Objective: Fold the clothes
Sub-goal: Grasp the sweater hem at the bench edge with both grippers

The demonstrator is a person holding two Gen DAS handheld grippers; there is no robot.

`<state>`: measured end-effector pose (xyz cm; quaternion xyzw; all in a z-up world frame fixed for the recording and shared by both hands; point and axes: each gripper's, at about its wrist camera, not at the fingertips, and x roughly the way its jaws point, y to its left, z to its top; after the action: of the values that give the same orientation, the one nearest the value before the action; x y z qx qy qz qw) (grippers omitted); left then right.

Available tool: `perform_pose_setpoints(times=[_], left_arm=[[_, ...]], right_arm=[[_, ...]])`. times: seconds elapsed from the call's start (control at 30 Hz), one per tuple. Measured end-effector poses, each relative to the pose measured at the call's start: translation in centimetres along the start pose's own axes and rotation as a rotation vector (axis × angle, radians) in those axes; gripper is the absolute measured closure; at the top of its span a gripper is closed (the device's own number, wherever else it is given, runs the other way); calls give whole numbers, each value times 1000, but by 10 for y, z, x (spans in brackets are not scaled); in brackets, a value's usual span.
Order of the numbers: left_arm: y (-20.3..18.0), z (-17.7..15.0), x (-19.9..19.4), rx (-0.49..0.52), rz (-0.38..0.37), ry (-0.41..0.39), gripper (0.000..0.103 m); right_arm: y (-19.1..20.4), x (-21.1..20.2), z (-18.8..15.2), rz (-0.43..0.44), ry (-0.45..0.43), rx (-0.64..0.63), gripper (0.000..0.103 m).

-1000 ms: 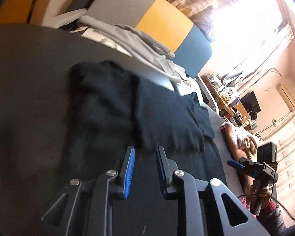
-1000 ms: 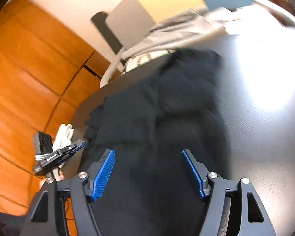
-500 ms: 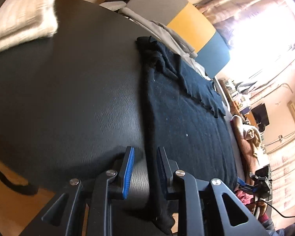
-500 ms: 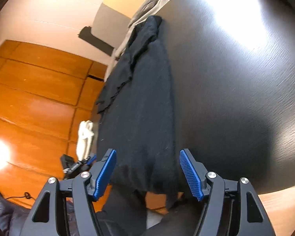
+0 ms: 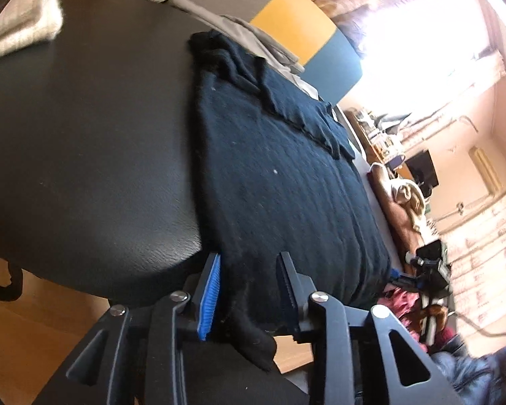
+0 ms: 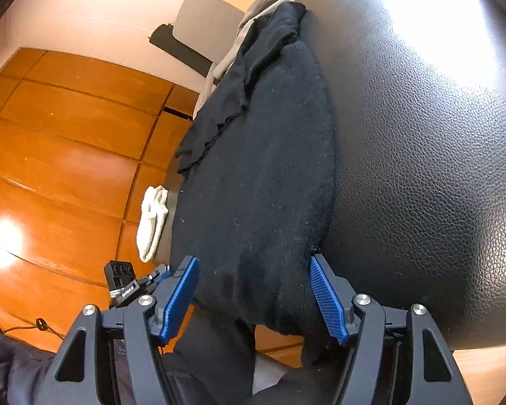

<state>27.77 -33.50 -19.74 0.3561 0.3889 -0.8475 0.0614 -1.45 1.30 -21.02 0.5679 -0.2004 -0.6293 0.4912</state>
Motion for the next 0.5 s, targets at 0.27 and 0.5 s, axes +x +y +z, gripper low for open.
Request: perform_pose_setpoints(times=[0.27,0.5], left_arm=[[-8,-18,3,-13,16,39,64],[-41,-25,13,96,195,35,58]], right_arm=[[-18,0,-5,-73,-21,50,98],[-18,2,-7,-62,-42,44,98]])
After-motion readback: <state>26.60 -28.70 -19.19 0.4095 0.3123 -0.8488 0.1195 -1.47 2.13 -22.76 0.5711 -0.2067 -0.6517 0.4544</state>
